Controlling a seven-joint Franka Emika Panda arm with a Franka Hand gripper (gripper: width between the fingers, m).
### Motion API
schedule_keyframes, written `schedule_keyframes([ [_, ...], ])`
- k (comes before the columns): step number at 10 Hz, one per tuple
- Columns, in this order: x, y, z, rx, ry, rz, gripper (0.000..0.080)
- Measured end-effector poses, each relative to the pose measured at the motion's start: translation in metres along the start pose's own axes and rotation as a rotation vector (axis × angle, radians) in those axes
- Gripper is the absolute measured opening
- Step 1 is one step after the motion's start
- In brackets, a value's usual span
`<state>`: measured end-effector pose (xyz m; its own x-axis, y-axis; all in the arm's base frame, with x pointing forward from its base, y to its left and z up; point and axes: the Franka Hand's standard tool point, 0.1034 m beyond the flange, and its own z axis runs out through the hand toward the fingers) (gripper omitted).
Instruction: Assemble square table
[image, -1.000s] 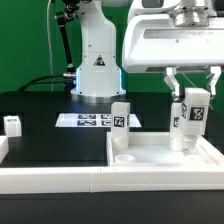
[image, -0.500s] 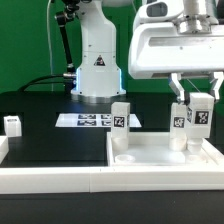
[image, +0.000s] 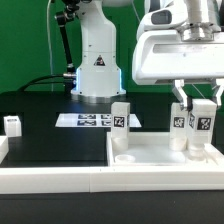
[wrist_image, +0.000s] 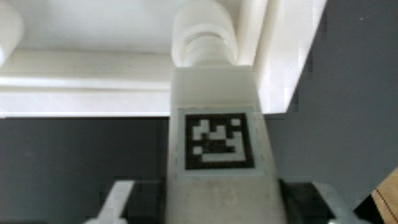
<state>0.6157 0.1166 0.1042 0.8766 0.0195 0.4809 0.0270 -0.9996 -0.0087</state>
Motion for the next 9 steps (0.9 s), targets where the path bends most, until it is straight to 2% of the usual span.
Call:
schedule_keyframes([
  [9,-0.0003,0.0005,0.0085,-0.006,0.005,-0.004,0.029],
])
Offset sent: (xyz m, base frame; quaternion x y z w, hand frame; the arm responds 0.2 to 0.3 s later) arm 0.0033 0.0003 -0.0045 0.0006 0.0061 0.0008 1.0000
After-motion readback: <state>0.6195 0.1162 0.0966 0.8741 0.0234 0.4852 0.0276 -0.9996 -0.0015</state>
